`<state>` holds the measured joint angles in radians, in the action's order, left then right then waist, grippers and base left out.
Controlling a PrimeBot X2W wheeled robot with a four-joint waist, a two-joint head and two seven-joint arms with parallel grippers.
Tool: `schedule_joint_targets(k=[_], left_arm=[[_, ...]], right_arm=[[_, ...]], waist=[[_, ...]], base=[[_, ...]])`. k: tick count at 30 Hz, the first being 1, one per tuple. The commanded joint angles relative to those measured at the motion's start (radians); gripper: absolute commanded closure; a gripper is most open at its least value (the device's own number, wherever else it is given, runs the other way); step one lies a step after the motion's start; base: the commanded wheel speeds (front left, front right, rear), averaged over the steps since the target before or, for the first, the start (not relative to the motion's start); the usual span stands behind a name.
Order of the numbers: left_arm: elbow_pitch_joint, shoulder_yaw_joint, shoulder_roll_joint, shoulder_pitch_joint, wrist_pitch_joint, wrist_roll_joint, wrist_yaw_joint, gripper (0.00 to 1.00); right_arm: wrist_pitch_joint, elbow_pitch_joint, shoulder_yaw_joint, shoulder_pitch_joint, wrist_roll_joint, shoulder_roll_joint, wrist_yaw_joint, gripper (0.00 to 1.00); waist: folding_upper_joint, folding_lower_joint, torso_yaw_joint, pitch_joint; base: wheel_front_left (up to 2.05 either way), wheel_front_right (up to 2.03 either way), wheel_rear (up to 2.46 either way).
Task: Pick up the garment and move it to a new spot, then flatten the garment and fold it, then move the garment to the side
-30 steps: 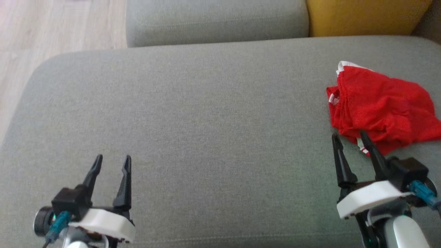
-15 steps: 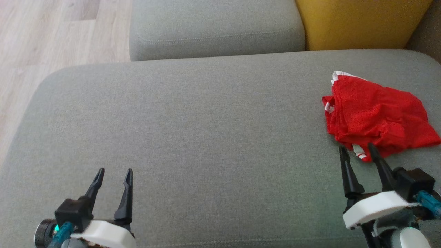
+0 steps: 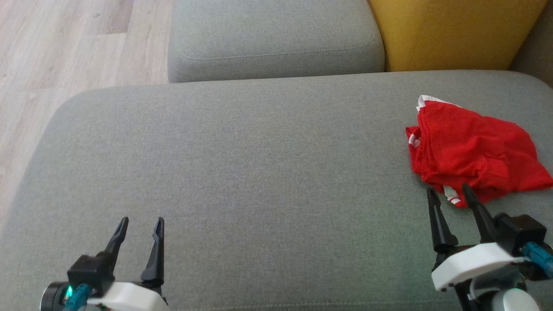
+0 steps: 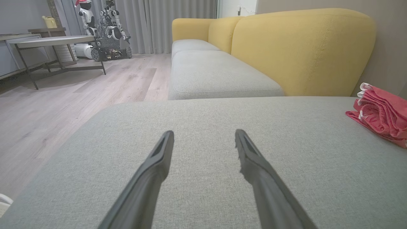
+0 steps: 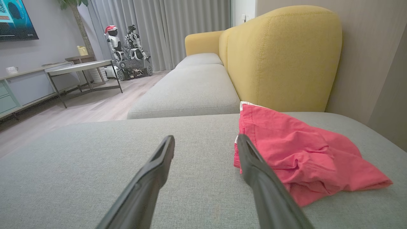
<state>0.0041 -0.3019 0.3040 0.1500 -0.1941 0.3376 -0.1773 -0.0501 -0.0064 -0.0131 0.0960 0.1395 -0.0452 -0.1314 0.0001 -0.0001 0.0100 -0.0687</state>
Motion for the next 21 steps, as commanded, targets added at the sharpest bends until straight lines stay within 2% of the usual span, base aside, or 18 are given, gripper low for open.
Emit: schedule_joint_targets(k=[1, 21], left_arm=[[-0.039, 0.041, 0.024, -0.042, -0.001, 0.004, -0.007, 0.0], [-0.043, 0.032, 0.032, -0.044, 0.002, 0.013, -0.017, 0.0]], right_arm=[[-0.001, -0.044, 0.022, -0.027, 0.0, -0.005, 0.001, 0.0], [-0.009, -0.04, 0.028, -0.029, 0.007, -0.005, 0.001, 0.0]], waist=[[-0.0001, 0.0001, 0.001, 0.0], [-0.0001, 0.0001, 0.007, 0.001]], base=[[0.0, 0.0, 0.0], [0.0, 0.0, 0.0]])
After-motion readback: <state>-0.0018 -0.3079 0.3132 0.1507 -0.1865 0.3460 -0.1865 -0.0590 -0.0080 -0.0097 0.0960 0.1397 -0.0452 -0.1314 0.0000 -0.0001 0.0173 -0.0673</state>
